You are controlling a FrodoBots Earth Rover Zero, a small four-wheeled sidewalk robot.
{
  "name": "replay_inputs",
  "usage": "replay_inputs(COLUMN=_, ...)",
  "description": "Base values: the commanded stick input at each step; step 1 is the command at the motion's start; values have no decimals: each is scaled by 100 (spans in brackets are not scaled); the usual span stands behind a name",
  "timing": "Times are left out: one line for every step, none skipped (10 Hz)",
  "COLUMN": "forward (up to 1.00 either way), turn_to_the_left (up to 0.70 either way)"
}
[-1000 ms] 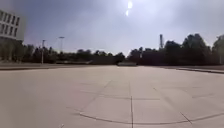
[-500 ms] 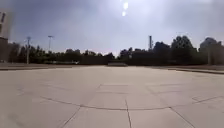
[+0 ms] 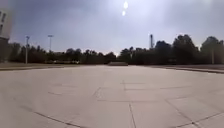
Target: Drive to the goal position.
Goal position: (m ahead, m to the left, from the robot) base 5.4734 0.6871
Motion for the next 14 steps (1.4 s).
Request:
replay_inputs(forward=100, turn_to_the_left=-1)
replay_inputs(forward=100, turn_to_the_left=-1)
replay_inputs(forward=100, turn_to_the_left=-1)
replay_inputs(forward=100, turn_to_the_left=-1)
replay_inputs(forward=100, turn_to_the_left=-8)
replay_inputs(forward=100, turn_to_the_left=-36)
replay_inputs(forward=100, turn_to_the_left=-38)
replay_inputs(forward=100, turn_to_the_left=-39)
replay_inputs(forward=100, turn_to_the_left=-39)
replay_inputs(forward=100, turn_to_the_left=-19)
replay_inputs(forward=100, turn_to_the_left=-1)
replay_inputs(forward=100, turn_to_the_left=-1)
replay_inputs(forward=100, turn_to_the_left=-1)
replay_inputs(forward=100, turn_to_the_left=-1)
